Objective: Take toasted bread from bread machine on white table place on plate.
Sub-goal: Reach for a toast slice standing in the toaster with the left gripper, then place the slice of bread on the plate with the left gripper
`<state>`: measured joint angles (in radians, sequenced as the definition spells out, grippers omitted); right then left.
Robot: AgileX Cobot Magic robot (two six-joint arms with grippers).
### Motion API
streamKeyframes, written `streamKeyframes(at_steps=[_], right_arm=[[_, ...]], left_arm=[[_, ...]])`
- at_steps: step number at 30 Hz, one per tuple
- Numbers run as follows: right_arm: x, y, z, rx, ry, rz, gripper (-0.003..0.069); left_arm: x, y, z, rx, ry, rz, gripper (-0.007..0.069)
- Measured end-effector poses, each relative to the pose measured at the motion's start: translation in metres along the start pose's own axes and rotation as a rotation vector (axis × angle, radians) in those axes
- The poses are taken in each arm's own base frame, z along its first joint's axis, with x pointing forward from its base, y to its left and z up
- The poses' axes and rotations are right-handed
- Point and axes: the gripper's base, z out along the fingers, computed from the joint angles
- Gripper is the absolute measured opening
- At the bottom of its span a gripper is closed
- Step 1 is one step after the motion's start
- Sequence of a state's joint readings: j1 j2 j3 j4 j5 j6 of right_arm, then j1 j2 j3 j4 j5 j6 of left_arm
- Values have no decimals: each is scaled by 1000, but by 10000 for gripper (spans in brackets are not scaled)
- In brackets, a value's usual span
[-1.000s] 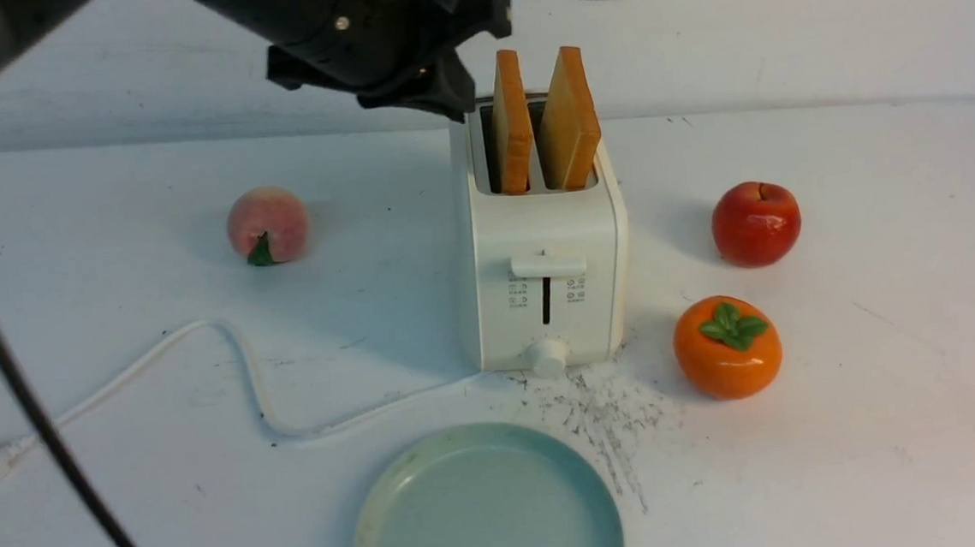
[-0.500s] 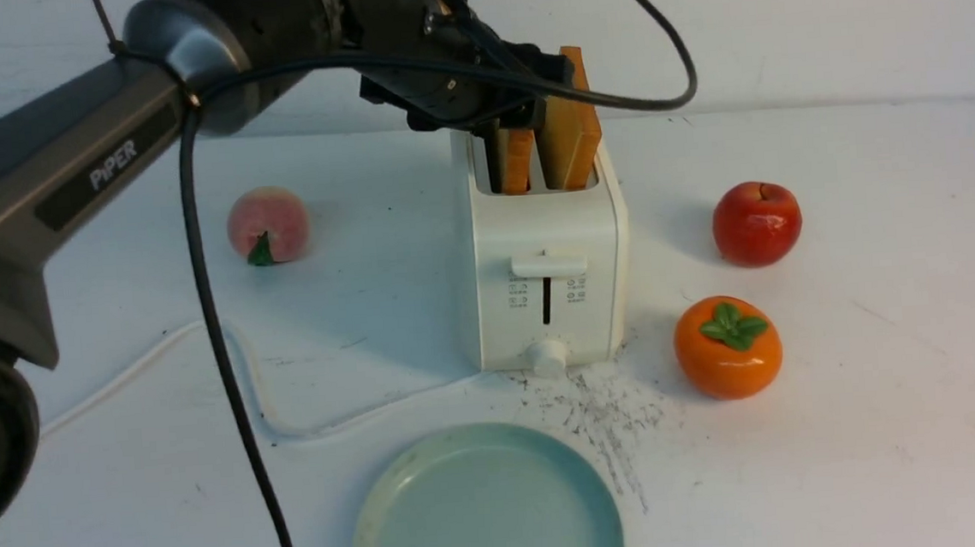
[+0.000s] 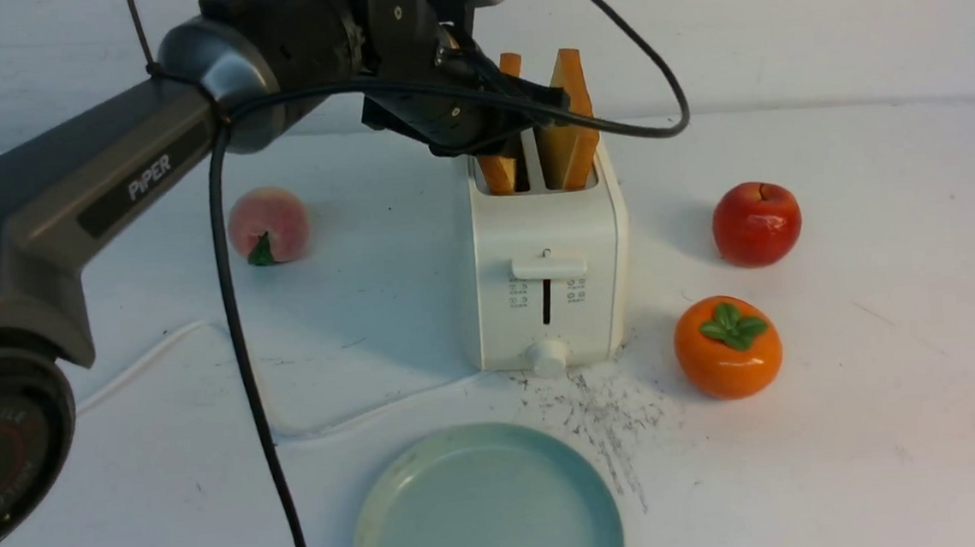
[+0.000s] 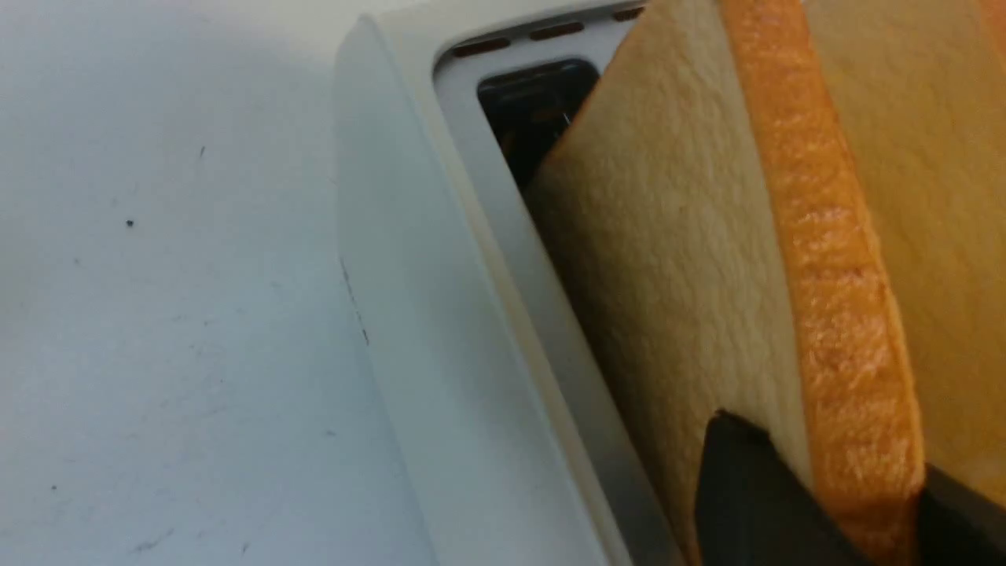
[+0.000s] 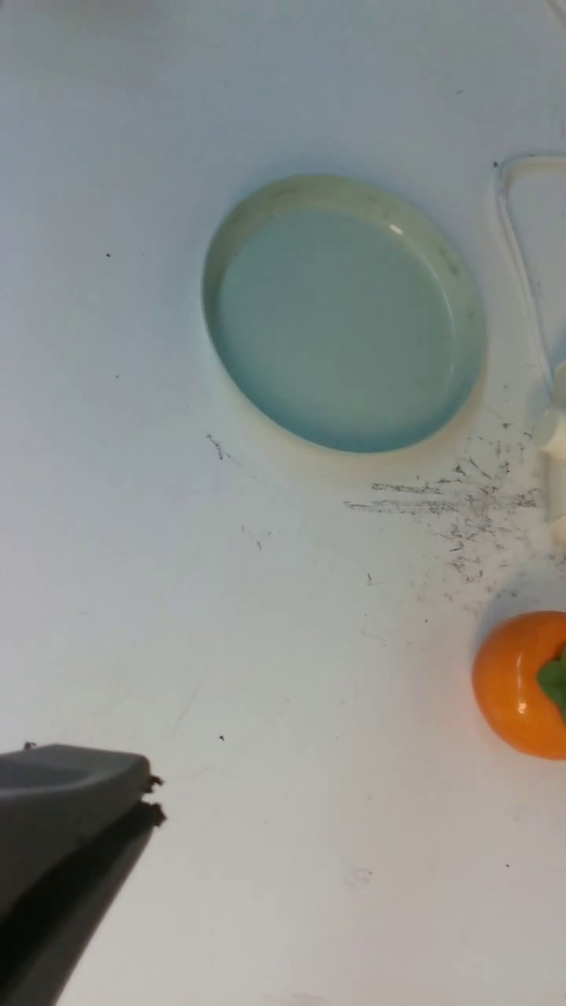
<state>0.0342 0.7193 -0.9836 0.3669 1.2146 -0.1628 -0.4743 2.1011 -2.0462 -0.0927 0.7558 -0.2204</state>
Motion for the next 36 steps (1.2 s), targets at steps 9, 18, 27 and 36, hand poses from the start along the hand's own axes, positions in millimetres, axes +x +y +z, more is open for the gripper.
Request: streamKeyframes(at_steps=[9, 18, 27, 36], right_arm=[[0, 0, 0, 0, 0, -8, 22], [-2, 0, 0, 4, -24, -27, 27], [-5, -1, 0, 11, -59, -29, 33], [-5, -1, 0, 12, -60, -30, 33]], left_arm=[[-33, -16, -102, 21, -92, 3, 101], [-29, -27, -235, 63, -117, 14, 101], [47, -17, -232, 132, 142, -57, 101], [157, 5, -152, 241, 297, -334, 101]])
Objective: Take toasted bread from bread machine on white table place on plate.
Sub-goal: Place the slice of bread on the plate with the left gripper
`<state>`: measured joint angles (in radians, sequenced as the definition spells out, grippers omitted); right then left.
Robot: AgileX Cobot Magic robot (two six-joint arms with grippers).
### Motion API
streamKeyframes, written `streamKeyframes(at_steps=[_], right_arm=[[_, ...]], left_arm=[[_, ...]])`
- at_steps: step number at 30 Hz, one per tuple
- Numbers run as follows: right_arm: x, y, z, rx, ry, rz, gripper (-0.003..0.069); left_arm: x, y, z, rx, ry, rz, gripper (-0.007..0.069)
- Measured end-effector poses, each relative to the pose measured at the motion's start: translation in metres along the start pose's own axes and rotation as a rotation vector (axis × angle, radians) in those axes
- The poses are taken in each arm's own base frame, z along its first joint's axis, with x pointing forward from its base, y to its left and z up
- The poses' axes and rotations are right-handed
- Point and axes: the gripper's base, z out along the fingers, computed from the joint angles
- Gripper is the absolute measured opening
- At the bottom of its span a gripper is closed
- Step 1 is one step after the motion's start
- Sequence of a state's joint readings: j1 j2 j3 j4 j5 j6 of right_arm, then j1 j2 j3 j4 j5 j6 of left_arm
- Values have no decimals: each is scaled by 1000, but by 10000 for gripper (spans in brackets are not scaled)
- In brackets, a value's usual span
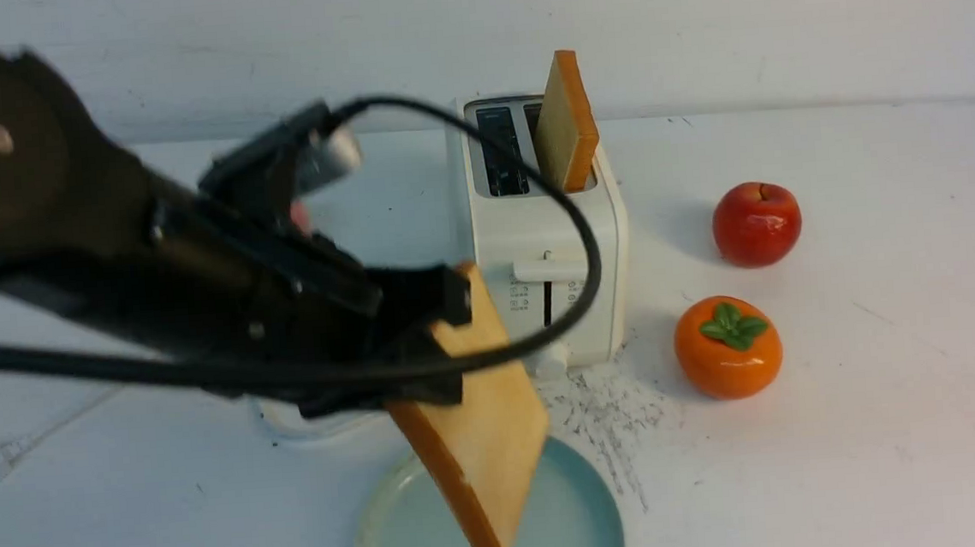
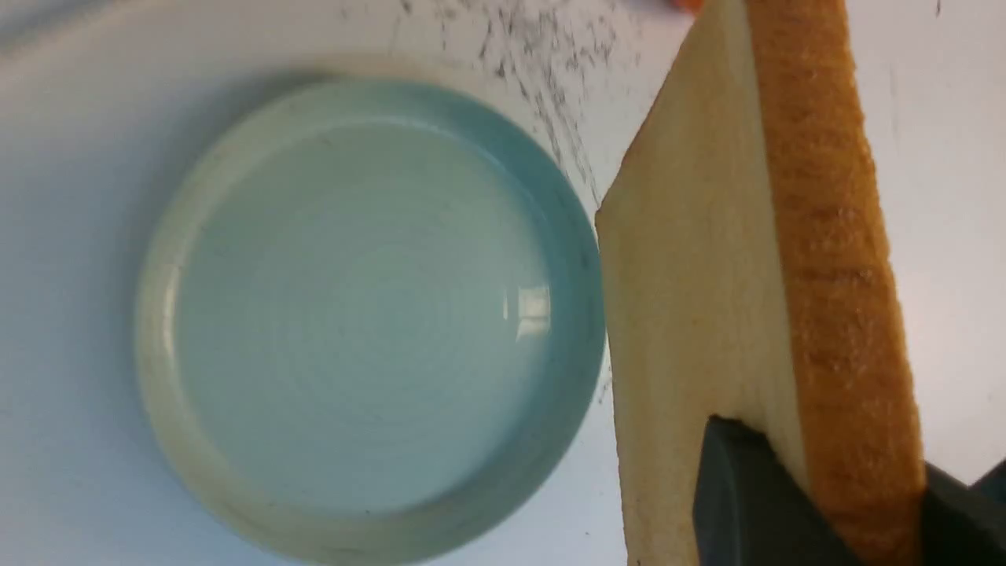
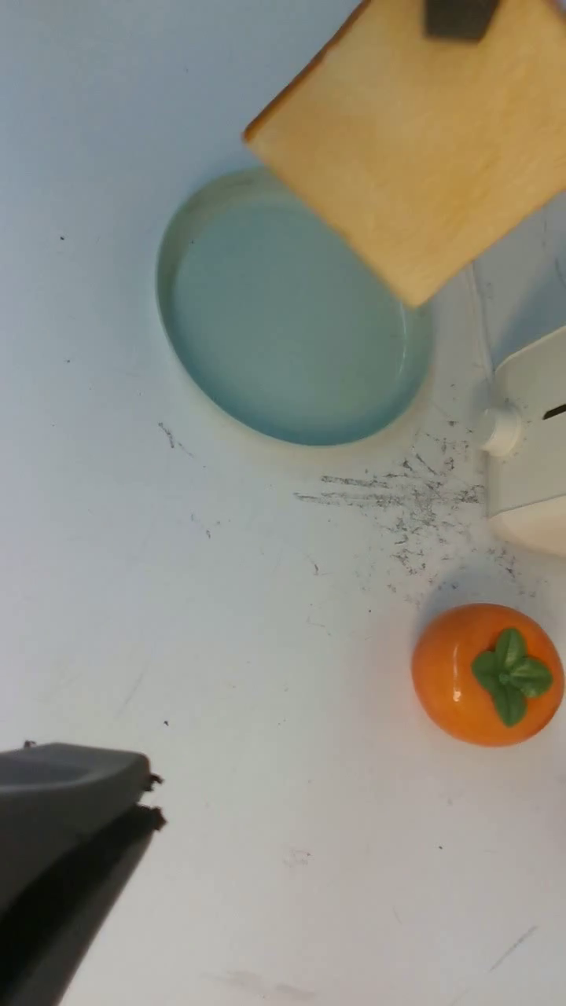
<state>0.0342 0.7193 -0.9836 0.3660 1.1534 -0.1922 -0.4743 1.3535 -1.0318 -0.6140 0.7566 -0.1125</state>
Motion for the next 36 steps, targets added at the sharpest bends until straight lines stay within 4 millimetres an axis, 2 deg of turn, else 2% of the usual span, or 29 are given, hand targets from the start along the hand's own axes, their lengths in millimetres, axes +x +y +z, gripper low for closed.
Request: streamKeyframes(at_steps=[2, 6, 13, 18, 24, 31, 36], right_arm=[[0, 0, 0, 0, 0, 0, 33], [0, 0, 0, 1, -3, 0, 33], [3, -2, 8, -10, -7, 20, 33], [14, -6, 24, -24, 33, 40, 33], [15, -4, 26, -43, 30, 50, 33], [13, -2, 26, -76, 11, 67, 33], [13, -1, 25, -78, 8, 66, 33]], left_arm=[[12, 11, 13, 30, 13, -28, 101], [22, 24, 27, 88, -50, -95, 101], [21, 37, 47, 84, -92, -146, 101], [21, 49, 67, 42, -57, -147, 101], [21, 61, 87, -10, -25, -175, 101], [23, 72, 101, -50, 3, -192, 101], [25, 75, 103, -74, 20, -152, 181]])
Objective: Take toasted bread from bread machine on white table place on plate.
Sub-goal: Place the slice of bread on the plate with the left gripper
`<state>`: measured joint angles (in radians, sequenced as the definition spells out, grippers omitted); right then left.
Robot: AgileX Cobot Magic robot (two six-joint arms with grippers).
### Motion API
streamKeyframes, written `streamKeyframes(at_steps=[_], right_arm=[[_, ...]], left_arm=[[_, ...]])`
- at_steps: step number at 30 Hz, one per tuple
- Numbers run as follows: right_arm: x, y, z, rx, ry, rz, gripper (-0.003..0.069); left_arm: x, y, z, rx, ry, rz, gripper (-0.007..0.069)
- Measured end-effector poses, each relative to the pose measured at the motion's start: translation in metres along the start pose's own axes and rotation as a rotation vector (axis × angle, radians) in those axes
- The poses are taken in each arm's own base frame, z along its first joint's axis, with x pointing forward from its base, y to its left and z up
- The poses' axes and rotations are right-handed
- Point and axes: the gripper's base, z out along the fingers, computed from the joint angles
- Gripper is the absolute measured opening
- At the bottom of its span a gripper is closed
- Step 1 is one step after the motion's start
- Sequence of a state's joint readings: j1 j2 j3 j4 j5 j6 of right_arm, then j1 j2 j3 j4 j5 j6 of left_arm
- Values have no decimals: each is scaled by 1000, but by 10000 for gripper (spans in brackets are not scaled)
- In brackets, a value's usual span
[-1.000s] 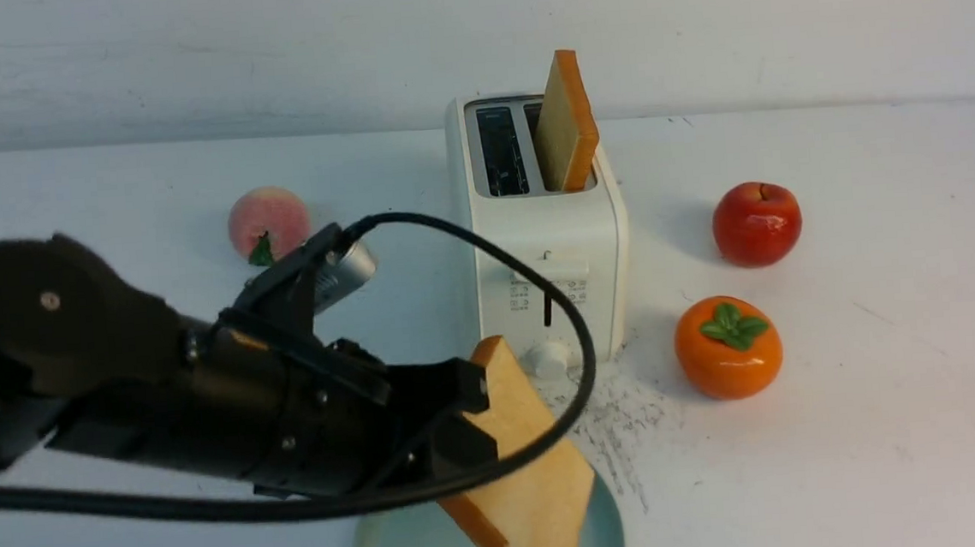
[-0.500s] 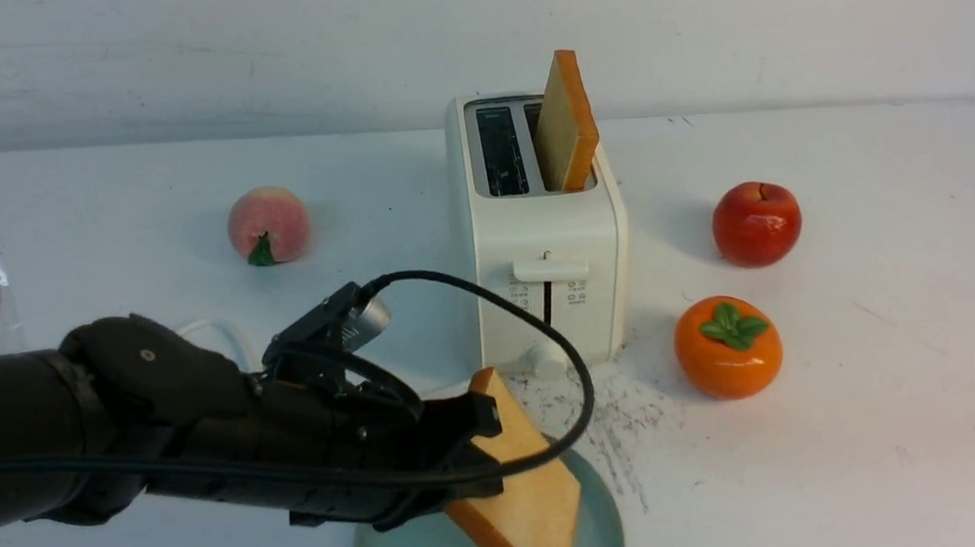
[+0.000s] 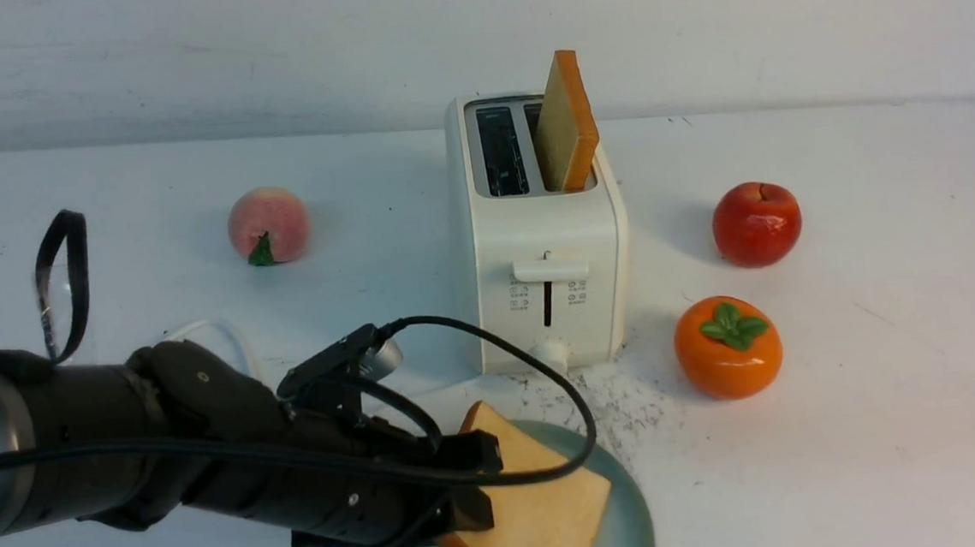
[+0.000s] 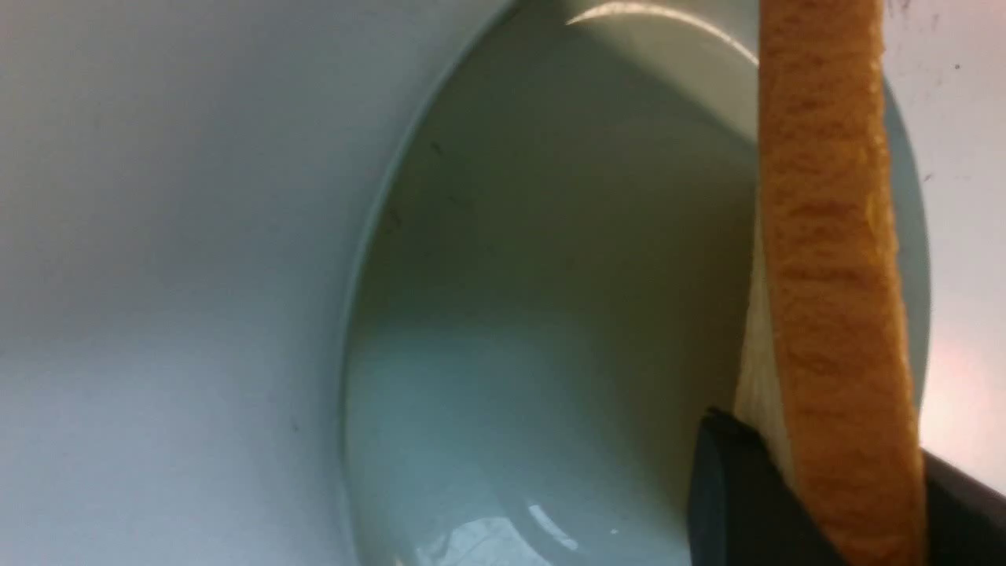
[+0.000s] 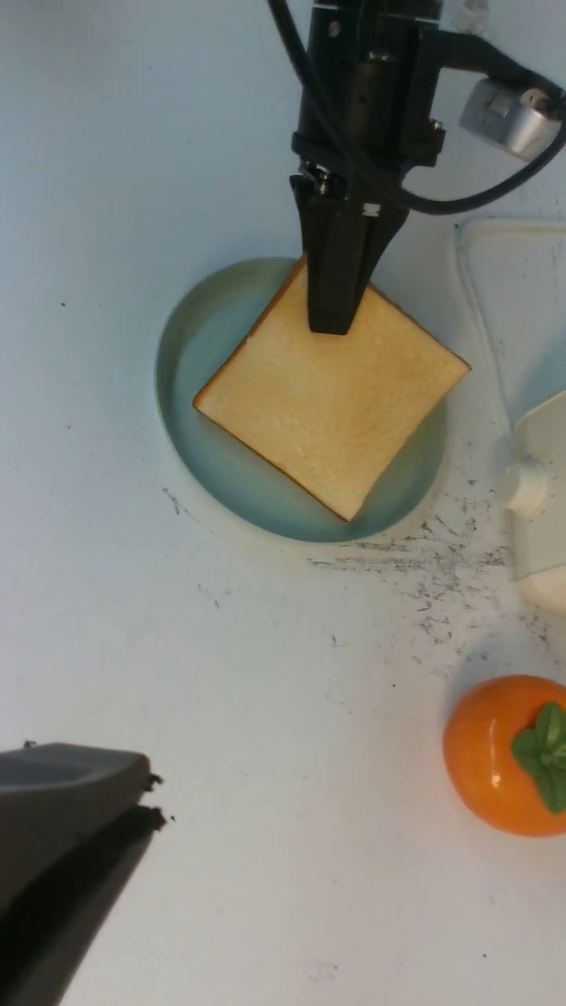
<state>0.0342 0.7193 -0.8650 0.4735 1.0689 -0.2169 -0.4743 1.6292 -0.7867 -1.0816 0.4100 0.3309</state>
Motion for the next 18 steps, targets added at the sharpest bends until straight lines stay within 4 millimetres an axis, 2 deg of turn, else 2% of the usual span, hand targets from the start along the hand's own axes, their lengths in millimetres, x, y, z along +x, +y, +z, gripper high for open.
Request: streamKeyframes(at_steps=[2, 4, 5, 9, 18], right_arm=[[0, 0, 0, -2, -1, 1, 33], [0, 0, 0, -4, -2, 2, 33], [0, 1, 0, -6, -3, 3, 33], [-1, 1, 0, -7, -9, 4, 33], [-7, 0, 0, -4, -73, 11, 33]], left_arm=[[1, 1, 0, -9, 6, 24, 262], [1, 1, -1, -13, 12, 41, 307], [2, 1, -3, -22, 21, 85, 362], [3, -4, -17, -27, 9, 186, 444], [5, -13, -52, -56, -48, 327, 466]])
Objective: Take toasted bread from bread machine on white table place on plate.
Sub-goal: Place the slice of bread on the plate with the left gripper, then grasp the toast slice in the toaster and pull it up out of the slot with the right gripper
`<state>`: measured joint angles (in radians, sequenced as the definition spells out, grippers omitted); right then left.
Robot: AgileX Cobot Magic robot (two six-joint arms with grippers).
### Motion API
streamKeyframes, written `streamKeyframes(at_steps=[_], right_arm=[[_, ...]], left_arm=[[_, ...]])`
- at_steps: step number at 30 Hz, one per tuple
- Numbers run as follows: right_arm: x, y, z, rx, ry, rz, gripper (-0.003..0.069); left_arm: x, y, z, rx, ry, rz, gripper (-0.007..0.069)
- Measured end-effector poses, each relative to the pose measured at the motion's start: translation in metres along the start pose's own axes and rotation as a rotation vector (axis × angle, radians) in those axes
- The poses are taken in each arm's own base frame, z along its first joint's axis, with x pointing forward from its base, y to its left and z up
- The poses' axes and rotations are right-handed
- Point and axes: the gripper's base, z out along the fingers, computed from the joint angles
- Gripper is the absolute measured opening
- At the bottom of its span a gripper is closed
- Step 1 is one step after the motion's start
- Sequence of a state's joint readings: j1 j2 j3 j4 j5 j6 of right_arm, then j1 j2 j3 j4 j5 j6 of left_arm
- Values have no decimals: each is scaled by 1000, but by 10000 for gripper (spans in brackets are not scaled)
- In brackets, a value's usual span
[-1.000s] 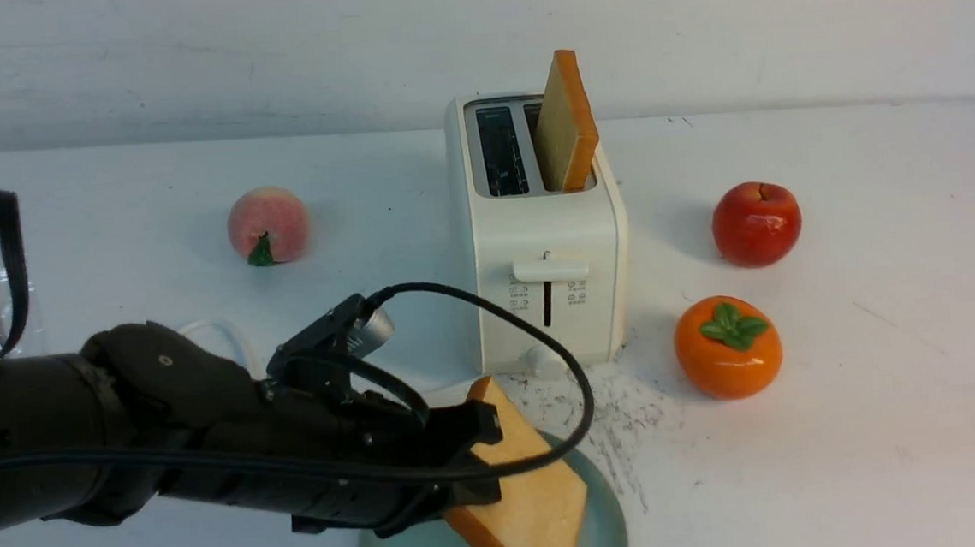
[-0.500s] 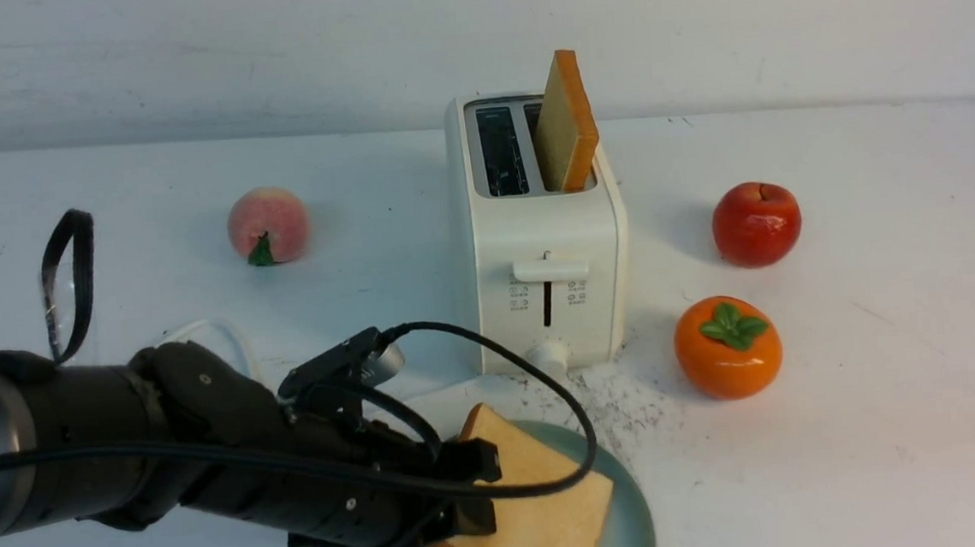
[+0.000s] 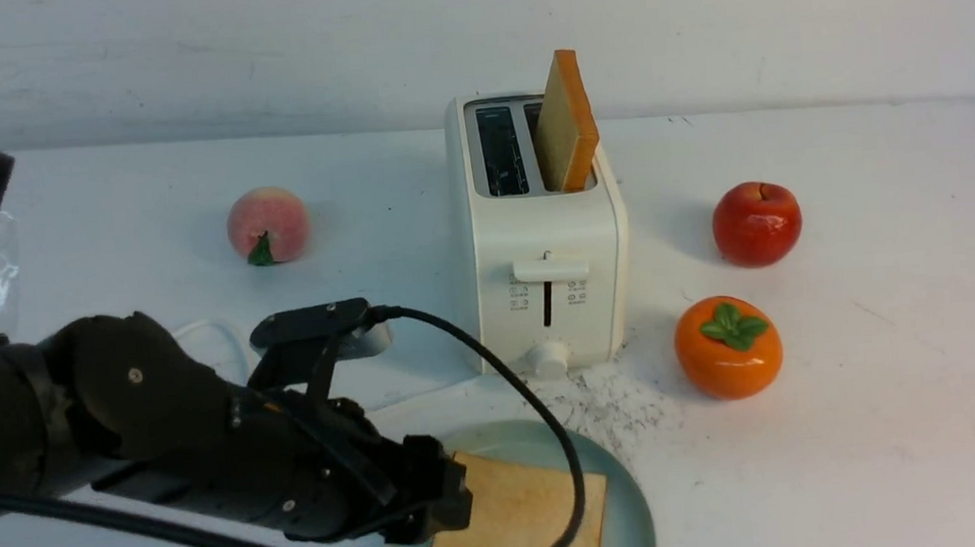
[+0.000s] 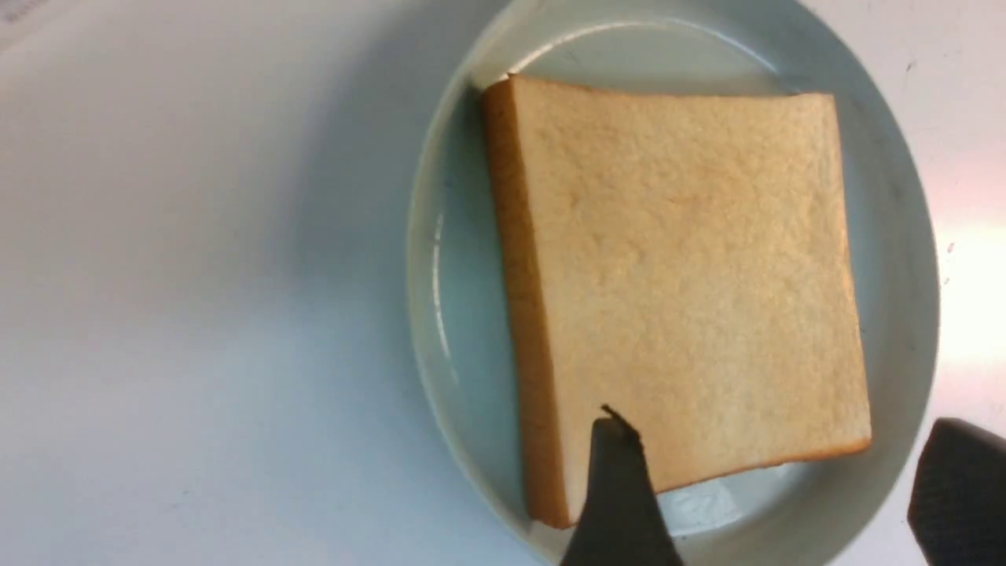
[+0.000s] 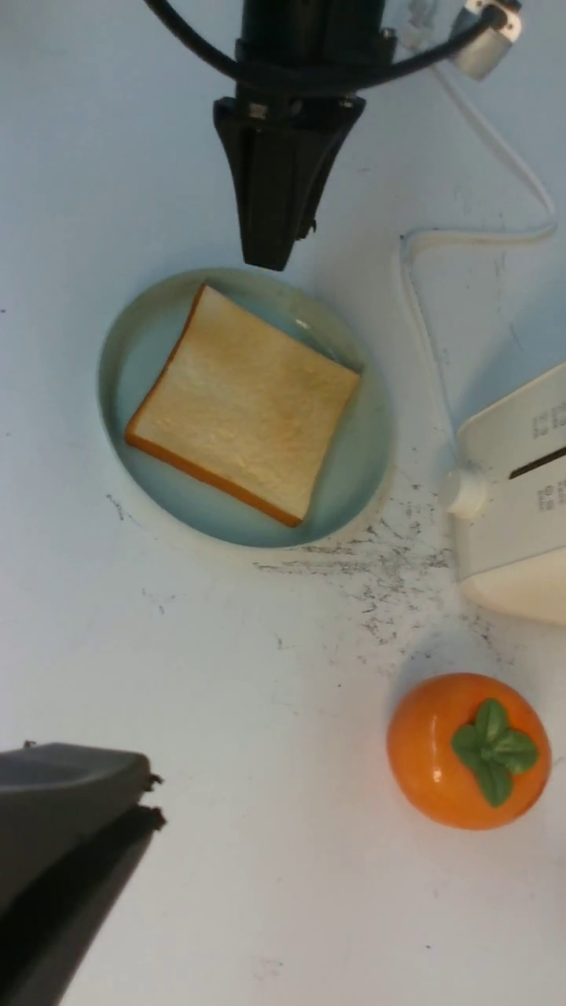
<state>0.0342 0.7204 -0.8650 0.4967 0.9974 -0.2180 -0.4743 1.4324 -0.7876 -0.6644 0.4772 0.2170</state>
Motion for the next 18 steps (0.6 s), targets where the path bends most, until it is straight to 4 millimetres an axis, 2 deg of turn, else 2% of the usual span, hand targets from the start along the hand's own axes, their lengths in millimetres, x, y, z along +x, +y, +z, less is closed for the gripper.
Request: streamKeyframes(at_steps=[3, 6, 8, 10, 13, 14, 15, 18], right_arm=[[-10, 1, 3, -17, -4, 16, 33], [-35, -1, 15, -34, 7, 39, 33], [-59, -6, 30, -36, -3, 48, 33], [-75, -10, 45, -44, -6, 48, 33], [-98, -9, 79, -76, 23, 20, 36], [-100, -8, 84, -81, 29, 12, 37], [-112, -3, 112, -103, 53, -10, 46], [-127, 7, 150, -120, 68, -28, 77]], left_arm=[[1, -1, -20, -40, -28, 17, 416], [3, -2, -42, -88, -63, -15, 255], [4, -1, -62, -138, -120, -31, 74], [5, 0, -79, -169, -180, -37, -4], [8, 0, -109, -200, -304, -59, -14], [8, 0, -114, -202, -322, -60, -14], [13, -1, -136, -211, -408, -60, -14], [21, 0, -159, -224, -485, -80, -14]])
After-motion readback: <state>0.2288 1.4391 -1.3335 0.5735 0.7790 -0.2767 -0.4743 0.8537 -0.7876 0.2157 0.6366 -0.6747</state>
